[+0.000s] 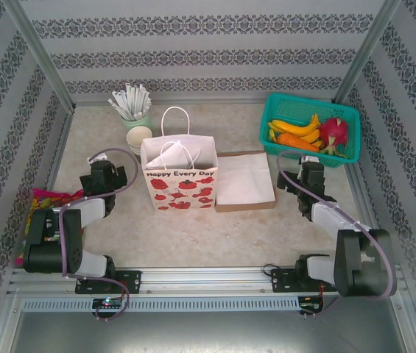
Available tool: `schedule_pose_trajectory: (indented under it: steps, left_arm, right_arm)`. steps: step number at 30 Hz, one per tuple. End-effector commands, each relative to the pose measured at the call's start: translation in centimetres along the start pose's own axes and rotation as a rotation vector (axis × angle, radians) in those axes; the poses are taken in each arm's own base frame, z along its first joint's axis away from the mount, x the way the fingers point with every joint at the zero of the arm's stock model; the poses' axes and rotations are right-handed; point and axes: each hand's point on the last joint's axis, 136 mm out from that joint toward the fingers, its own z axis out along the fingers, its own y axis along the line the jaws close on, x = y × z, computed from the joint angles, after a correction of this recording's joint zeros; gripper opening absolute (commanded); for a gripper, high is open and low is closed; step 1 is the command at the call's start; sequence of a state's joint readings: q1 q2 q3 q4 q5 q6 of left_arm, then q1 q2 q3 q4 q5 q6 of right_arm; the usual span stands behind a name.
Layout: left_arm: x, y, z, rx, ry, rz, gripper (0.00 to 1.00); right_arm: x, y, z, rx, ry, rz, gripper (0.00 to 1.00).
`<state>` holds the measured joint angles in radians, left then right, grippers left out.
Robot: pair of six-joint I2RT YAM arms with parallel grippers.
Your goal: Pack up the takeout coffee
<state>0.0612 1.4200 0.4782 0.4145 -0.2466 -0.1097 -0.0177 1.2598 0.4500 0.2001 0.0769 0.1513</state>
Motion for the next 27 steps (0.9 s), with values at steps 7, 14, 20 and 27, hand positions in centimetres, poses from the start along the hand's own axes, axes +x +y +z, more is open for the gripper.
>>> schedule_pose_trajectory:
  steps: [7,14,20,27]
  left_arm:
    - [-3.5,-3.7,-2.7,0.248,-0.205,0.006,1.0]
    - [-3.7,-6.6,-1.2,0.338,-0.174,0.059,1.0]
    - [-2.8,-6.8,-2.3,0.38,-0.251,0.07,1.0]
    - [-1.7,-5.4,0.1,0.223,-0.201,0.03,1.0]
  right_arm:
    - [-6.4,2.1,1.3,-0.098,-0.221,-0.068,0.98]
    - [-6.2,3.4,1.8,-0.141,-0.34,-0.116,0.98]
    - [-5.5,4.1,1.5,-0.14,-0.389,-0.162,0.98]
    - [-5.6,4.1,1.5,-0.126,-0.388,-0.165,0.98]
